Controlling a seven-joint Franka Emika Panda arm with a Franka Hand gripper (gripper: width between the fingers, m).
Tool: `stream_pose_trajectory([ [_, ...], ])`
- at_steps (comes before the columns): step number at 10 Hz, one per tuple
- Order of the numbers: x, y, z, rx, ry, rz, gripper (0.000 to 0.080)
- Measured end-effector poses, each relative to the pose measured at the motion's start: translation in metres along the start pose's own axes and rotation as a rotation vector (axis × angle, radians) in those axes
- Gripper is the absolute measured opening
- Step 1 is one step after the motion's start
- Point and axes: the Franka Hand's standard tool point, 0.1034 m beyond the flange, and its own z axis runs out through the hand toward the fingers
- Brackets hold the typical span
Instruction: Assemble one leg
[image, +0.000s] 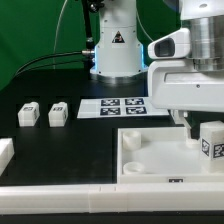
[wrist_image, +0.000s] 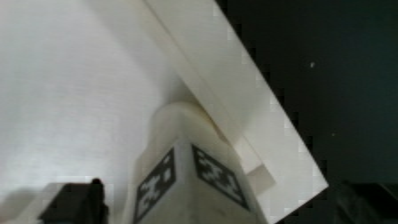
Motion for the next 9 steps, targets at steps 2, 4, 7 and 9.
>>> stream_pose_trajectory([
  [2, 0.0002, 0.0003, 0.0003, -0.013, 0.006, -0.195, 0.0649],
  [4, 0.0012, -0.0007, -0.0005, -0.031, 0.012, -0.394, 0.0649],
  [7, 0.0014, -0.001, -0.0007, -0.055, 0.016, -0.628, 0.0649],
  [9, 0.0014, -0.0008, -0.0006, -0.055, 0.016, -0.626, 0.0649],
])
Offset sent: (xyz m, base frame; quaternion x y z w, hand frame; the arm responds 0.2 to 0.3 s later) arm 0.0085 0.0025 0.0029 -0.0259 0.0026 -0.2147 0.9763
